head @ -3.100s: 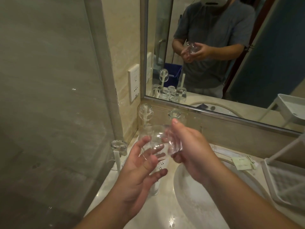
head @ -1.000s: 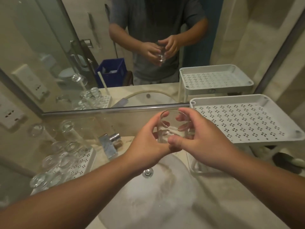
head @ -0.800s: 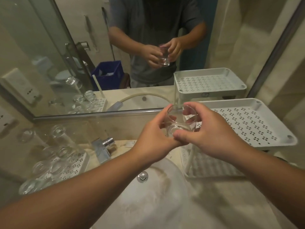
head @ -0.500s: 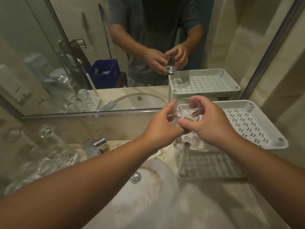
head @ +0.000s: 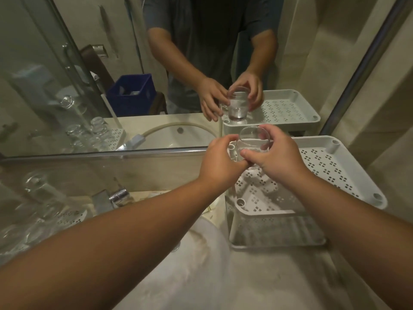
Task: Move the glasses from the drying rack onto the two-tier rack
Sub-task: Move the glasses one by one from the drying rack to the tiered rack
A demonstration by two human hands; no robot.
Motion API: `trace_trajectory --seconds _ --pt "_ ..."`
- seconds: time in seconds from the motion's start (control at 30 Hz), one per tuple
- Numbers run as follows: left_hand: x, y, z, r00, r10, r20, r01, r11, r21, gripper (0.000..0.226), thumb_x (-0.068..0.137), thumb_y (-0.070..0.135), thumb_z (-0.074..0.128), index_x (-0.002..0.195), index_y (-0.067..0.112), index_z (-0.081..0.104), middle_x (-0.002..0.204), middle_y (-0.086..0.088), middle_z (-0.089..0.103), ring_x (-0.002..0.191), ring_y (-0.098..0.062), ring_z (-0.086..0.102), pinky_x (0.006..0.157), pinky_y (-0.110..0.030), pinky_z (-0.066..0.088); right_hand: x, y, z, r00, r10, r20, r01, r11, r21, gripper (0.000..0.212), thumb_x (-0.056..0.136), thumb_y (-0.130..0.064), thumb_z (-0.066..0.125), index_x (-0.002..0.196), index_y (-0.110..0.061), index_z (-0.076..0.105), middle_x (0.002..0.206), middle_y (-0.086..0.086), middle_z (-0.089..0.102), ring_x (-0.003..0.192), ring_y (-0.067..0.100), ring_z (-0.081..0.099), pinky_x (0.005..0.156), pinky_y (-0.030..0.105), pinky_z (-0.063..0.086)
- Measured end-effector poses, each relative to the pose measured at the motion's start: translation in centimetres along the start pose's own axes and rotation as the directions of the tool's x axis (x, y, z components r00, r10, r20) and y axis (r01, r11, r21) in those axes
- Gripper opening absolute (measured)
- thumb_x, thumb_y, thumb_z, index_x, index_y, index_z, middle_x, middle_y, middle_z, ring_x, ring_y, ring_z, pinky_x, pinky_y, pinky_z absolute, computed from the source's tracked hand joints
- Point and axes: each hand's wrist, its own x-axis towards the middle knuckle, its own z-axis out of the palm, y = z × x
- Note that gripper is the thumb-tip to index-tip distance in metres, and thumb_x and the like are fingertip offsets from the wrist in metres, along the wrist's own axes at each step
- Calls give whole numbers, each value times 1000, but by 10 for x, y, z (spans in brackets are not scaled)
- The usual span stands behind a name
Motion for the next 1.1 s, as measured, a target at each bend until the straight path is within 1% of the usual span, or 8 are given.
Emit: trace_trajectory --seconds 0.1,0.17,0.27,0.4,0.5,0.67,0.77,1.1 --pt "9 -5 4 1000 -1 -6 2 1000 27 69 73 41 83 135 28 55 136 5 55 114 0 45 88 -13 31 9 4 4 1000 12 14 -12 1000 -21 75 66 -42 87 132 -33 53 106 -17 59 88 2 58 69 20 47" --pt "13 -8 6 1000 -2 2 2 1000 28 69 74 40 83 135 26 55 137 5 55 117 -1 47 91 -16 32 12 7 7 999 16 30 -15 1000 -20 76 67 -42 87 134 -32 52 114 -11 62 94 6 60 78 27 53" --pt "18 -12 9 1000 -6 21 5 999 34 70 76 39 82 138 25 53 139 5 55 113 2 46 86 -9 30 16 11 10 999 22 43 -21 999 -24 77 67 -42 87 135 -31 51 120 -9 62 100 11 62 85 33 54" --pt "21 -13 14 1000 -6 28 5 1000 31 70 79 38 79 141 24 50 141 6 54 107 6 42 72 0 25 20 15 11 999 37 37 -35 999 -34 79 68 -42 86 137 -30 50 122 -9 61 104 12 61 87 32 53" --pt "24 -12 15 1000 -8 24 8 1000 21 69 81 37 78 142 23 49 142 5 54 110 3 44 80 -8 30 23 15 13 999 38 31 -37 999 -41 81 69 -43 85 139 -29 48 125 -8 60 108 13 59 88 33 52" --pt "25 -14 17 999 -29 30 29 1000 -4 70 83 39 77 144 24 45 143 3 54 126 -14 52 89 -23 39 25 13 16 999 40 24 -39 998 -49 81 71 -43 84 141 -27 46 127 -8 58 111 14 59 92 34 51" --pt "26 -16 18 999 -43 15 43 999 -1 71 84 40 76 145 25 43 145 2 53 130 -17 51 93 -25 41 27 12 18 999 37 37 -35 998 -58 82 72 -42 83 142 -27 43 130 -6 58 115 14 57 91 28 45" --pt "24 -16 19 1000 -18 9 18 1000 17 70 86 35 75 146 21 41 146 0 50 131 -16 49 95 -23 37 22 15 21 999 35 33 -33 998 -51 83 73 -45 81 144 -29 41 132 -7 56 114 13 56 87 25 42"
